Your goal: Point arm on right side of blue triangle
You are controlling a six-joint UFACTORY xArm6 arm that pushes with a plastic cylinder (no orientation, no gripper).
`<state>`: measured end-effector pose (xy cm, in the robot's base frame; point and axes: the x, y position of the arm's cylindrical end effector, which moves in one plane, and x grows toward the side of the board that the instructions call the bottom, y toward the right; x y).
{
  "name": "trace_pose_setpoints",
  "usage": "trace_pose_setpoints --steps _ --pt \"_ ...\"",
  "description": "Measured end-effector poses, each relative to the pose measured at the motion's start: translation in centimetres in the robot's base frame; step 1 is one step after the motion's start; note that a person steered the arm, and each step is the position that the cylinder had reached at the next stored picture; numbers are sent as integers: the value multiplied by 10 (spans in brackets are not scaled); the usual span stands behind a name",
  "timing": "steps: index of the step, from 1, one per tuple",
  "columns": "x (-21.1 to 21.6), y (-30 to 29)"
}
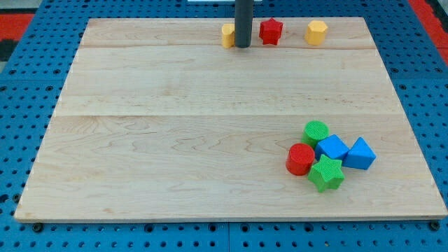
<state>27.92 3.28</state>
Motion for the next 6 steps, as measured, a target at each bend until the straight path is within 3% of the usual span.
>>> trace_pose_setpoints --steps 1,3,4,6 --pt "56 39" --pt "141 205" --pt "216 220" --pt "281 98"
